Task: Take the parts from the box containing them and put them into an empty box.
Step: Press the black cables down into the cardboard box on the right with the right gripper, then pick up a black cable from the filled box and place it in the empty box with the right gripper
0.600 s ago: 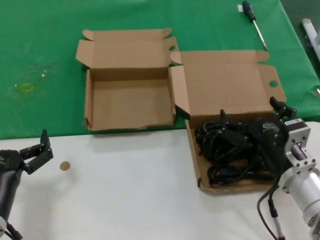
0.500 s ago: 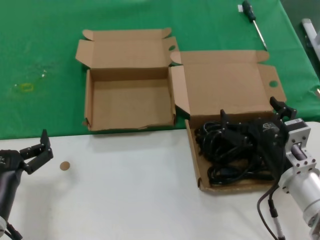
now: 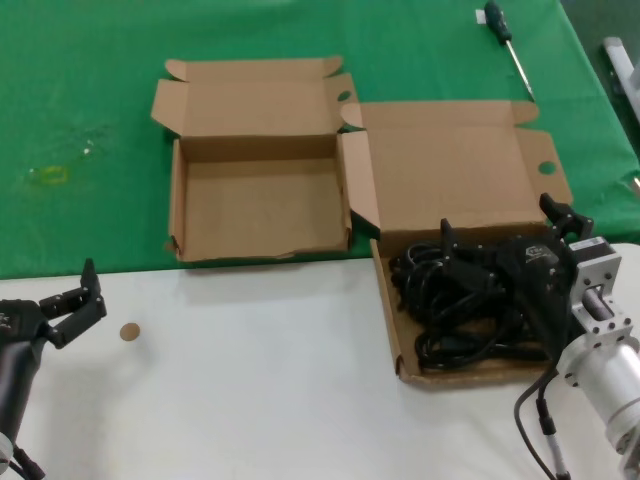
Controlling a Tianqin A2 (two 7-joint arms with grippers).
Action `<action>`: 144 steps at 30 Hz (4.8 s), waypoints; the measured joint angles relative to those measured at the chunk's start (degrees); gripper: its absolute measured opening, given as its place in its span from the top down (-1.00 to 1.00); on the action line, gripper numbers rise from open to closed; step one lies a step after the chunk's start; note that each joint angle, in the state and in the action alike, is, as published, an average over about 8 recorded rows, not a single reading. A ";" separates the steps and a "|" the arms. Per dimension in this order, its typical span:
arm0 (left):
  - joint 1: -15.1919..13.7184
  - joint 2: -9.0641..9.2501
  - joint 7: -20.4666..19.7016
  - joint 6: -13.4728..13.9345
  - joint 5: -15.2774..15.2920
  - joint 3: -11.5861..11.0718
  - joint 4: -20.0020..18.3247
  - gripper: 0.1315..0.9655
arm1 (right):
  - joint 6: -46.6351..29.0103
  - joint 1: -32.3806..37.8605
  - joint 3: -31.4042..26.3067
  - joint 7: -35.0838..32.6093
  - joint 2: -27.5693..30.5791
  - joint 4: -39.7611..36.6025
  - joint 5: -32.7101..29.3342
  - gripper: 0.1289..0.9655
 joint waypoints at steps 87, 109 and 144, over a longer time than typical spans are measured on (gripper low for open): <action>0.00 0.00 -0.01 0.00 0.01 0.00 0.00 0.95 | -51.64 31.31 -19.32 -19.75 32.88 -16.49 -13.36 -0.19; 0.00 0.00 -0.04 0.00 0.02 0.00 0.00 0.95 | -53.40 31.53 -17.98 -18.63 33.74 -15.77 -13.56 0.72; 0.00 0.00 -0.02 0.00 0.02 0.00 0.00 0.95 | -53.16 50.06 -23.11 -3.90 20.69 -16.05 -22.22 0.94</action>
